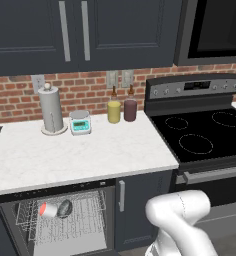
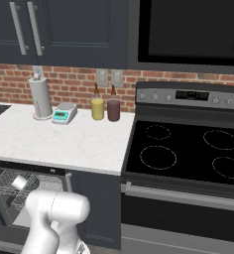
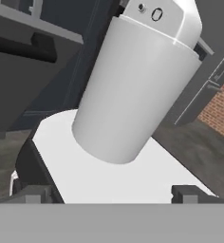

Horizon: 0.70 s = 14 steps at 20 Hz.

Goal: Pick up the cup and bowl from the counter, place them in the dishwasher, and close the dishwasher door.

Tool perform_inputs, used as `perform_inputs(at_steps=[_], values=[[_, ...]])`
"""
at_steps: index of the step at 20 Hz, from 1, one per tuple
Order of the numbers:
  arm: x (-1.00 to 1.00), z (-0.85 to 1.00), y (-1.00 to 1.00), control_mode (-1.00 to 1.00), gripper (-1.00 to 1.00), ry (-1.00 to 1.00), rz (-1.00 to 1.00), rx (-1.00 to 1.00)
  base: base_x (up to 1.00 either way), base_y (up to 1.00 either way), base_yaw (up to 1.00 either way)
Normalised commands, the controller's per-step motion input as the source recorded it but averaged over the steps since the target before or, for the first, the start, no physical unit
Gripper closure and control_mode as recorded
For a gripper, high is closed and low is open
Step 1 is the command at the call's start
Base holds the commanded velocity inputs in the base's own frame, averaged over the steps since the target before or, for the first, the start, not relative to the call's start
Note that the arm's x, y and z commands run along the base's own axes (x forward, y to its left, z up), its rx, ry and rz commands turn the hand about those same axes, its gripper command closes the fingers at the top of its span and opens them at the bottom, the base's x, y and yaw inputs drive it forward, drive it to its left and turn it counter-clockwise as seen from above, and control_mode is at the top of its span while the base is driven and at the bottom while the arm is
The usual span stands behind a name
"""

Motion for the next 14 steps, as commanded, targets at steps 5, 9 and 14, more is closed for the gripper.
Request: perform_inputs(at_steps=[5, 9, 14], values=[[0.0, 0.0, -0.32, -1.0, -1.0, 0.0, 0.0, 0.0, 0.0, 0.0, 0.0], [0.0, 0.0, -0.19, -1.0, -1.0, 0.0, -0.01, 0.0, 0.0, 0.0, 0.0], [0.02, 0.0, -0.3, -1.0, -1.0, 0.0, 0.0, 0.0, 0.0, 0.0, 0.0]])
